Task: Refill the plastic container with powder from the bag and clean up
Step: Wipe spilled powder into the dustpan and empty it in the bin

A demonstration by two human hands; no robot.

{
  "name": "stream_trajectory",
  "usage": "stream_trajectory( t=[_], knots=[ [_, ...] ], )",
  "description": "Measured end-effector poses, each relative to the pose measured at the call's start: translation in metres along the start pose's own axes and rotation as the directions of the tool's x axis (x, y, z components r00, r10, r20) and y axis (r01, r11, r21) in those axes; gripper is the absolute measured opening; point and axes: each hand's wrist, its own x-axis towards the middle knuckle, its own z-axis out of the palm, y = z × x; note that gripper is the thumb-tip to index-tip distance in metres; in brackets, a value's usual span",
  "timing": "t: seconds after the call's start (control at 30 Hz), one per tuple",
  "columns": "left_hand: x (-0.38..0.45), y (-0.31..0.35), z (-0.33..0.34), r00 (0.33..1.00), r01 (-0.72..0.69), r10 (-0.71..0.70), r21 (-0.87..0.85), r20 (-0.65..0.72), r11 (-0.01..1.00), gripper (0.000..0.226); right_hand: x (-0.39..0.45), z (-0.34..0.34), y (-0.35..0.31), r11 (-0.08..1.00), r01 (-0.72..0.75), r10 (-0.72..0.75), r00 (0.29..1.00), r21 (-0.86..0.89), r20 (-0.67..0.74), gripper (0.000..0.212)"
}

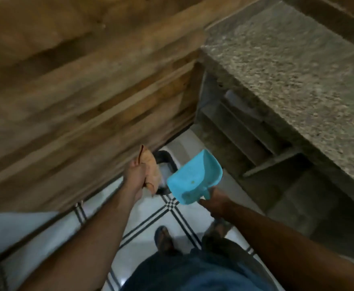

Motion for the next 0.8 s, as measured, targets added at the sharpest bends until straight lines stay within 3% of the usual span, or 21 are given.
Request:
stream_trajectory(
  t=[0.07, 0.17, 0.23, 0.33, 0.4, 0.53, 0.63, 0.8],
  knots=[
    [0.017, -0.019, -0.024, 0.999, 0.032, -0.035, -0.078, -0.042, 0.996, 0.018, 0.032, 0.027, -0.024, 1.0, 0.013, -0.012, 0.999, -0.018, 0.053, 0.027],
    [0.04, -0.061, -0.05, 0.976, 0.176, -0.189, -0.121, -0.109, 0.977, 0.013, 0.088, 0.069, -0.041, 0.97, -0.164, 0.131, 0.975, 0.181, 0.179, 0.032],
    [0.052, -0.088, -0.057, 0.977, 0.182, -0.201, -0.209, -0.074, 0.961, 0.014, 0.125, 0.096, -0.056, 0.937, -0.253, 0.196, 0.952, 0.241, 0.235, 0.028],
    [0.074, -0.138, -0.063, 0.962, 0.25, -0.272, -0.313, -0.03, 0.916, 0.017, 0.189, 0.125, -0.076, 0.934, -0.32, 0.264, 0.917, 0.157, 0.298, 0.027],
    [0.085, -0.161, -0.062, 0.932, 0.277, -0.346, -0.413, -0.103, 0.867, 0.029, 0.233, 0.138, -0.083, 0.949, -0.316, 0.296, 0.902, 0.012, 0.313, 0.02],
    [0.114, -0.191, -0.042, 0.91, 0.296, -0.398, -0.496, -0.113, 0.816, 0.046, 0.298, 0.147, -0.093, 0.954, -0.181, 0.26, 0.893, -0.238, 0.367, 0.016],
    [0.133, -0.2, -0.033, 0.883, 0.317, -0.457, -0.582, -0.107, 0.749, 0.045, 0.322, 0.157, -0.099, 0.951, -0.24, 0.298, 0.876, -0.193, 0.378, 0.015],
    [0.155, -0.199, -0.023, 0.866, 0.343, -0.481, -0.535, -0.139, 0.772, 0.043, 0.329, 0.164, -0.094, 0.941, -0.261, 0.31, 0.919, -0.214, 0.244, 0.037]
  ],
)
